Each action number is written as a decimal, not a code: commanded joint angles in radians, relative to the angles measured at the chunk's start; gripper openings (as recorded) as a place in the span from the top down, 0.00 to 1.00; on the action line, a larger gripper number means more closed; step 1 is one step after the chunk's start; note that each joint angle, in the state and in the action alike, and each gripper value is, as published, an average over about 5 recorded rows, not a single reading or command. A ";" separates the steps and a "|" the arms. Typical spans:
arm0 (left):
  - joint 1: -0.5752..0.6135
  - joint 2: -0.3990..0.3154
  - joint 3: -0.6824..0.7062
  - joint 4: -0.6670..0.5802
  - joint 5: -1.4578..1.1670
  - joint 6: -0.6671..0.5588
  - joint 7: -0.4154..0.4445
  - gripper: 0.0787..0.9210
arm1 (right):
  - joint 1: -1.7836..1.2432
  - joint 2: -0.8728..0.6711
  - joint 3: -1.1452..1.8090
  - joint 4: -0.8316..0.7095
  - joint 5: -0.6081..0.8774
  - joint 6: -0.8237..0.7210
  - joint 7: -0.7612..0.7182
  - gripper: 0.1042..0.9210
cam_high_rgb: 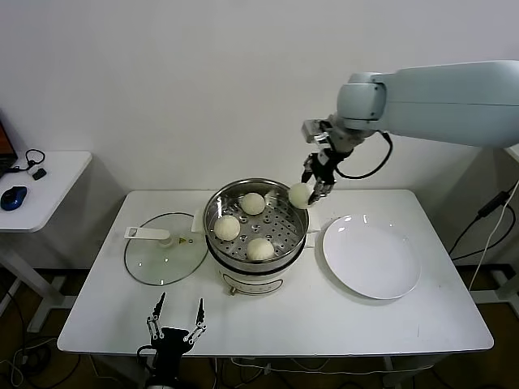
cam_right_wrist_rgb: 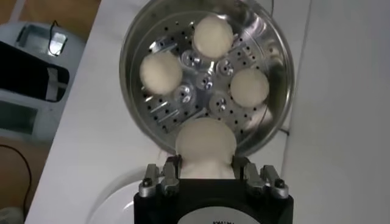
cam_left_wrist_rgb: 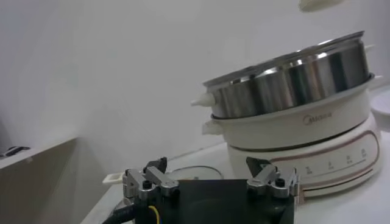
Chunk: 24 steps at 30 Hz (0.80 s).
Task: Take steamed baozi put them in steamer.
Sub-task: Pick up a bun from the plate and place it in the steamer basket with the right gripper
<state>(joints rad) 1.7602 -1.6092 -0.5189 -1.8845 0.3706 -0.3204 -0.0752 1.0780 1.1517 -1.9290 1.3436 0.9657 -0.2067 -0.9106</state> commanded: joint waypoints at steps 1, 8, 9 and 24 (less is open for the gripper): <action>-0.002 -0.049 -0.008 0.002 -0.010 0.001 -0.001 0.12 | -0.152 0.162 0.045 -0.099 0.026 -0.028 0.027 0.43; -0.007 -0.049 -0.015 0.014 -0.012 0.000 -0.001 0.12 | -0.235 0.161 0.047 -0.145 -0.044 -0.027 0.042 0.43; -0.007 -0.049 -0.016 0.016 -0.012 0.000 -0.001 0.12 | -0.241 0.161 0.048 -0.148 -0.051 -0.027 0.044 0.43; -0.008 -0.049 -0.026 0.025 -0.011 -0.005 -0.003 0.12 | -0.316 0.157 0.073 -0.180 -0.092 -0.027 0.066 0.37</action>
<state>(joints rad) 1.7520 -1.6092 -0.5442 -1.8614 0.3602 -0.3246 -0.0779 0.8210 1.2916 -1.8671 1.1882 0.8989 -0.2322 -0.8515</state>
